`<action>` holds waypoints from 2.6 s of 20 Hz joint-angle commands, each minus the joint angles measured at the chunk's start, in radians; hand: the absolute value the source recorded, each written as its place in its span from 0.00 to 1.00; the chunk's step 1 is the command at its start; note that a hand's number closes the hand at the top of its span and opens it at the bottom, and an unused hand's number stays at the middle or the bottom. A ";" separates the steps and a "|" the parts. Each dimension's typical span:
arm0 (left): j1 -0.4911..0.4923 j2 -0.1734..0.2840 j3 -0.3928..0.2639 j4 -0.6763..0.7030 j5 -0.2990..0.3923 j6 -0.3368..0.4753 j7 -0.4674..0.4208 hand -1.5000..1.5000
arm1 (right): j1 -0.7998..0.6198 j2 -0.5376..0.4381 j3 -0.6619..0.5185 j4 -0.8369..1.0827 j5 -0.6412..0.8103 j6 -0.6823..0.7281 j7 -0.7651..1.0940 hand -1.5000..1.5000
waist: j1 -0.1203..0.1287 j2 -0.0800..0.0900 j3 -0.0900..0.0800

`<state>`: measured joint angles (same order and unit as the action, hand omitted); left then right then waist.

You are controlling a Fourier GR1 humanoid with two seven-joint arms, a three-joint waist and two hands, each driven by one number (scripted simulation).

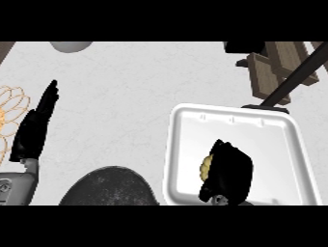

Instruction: Pick the squash from the tray and place it in the tiered basket

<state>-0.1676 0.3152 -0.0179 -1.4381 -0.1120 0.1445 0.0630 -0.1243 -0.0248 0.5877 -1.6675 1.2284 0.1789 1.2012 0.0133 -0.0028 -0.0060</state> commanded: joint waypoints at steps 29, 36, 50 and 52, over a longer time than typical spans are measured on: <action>-0.041 0.020 0.050 0.031 0.010 -0.042 0.021 0.50 | -1.450 -0.182 -0.689 0.476 -0.410 0.138 -0.154 1.00 | -0.001 0.004 0.005; -0.027 -0.027 0.014 0.009 -0.035 -0.005 0.015 0.50 | -1.434 -0.325 -0.620 0.661 -0.319 0.149 -0.380 1.00 | -0.001 0.007 0.005; 0.002 -0.016 0.032 -0.020 -0.043 -0.026 0.010 0.50 | -1.407 -0.560 -0.564 0.932 -0.170 0.145 -0.682 1.00 | 0.005 0.007 0.005; -0.026 -0.014 0.049 0.036 -0.024 -0.047 -0.025 0.50 | -1.454 -0.558 -0.585 1.004 -0.174 0.132 -0.712 1.00 | 0.010 0.012 0.005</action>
<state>-0.1690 0.3030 0.0216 -1.4417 -0.1333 0.1036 0.0614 -1.5195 -0.5654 0.0210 -0.7664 1.0501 0.3056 0.5506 0.0180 0.0058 -0.0004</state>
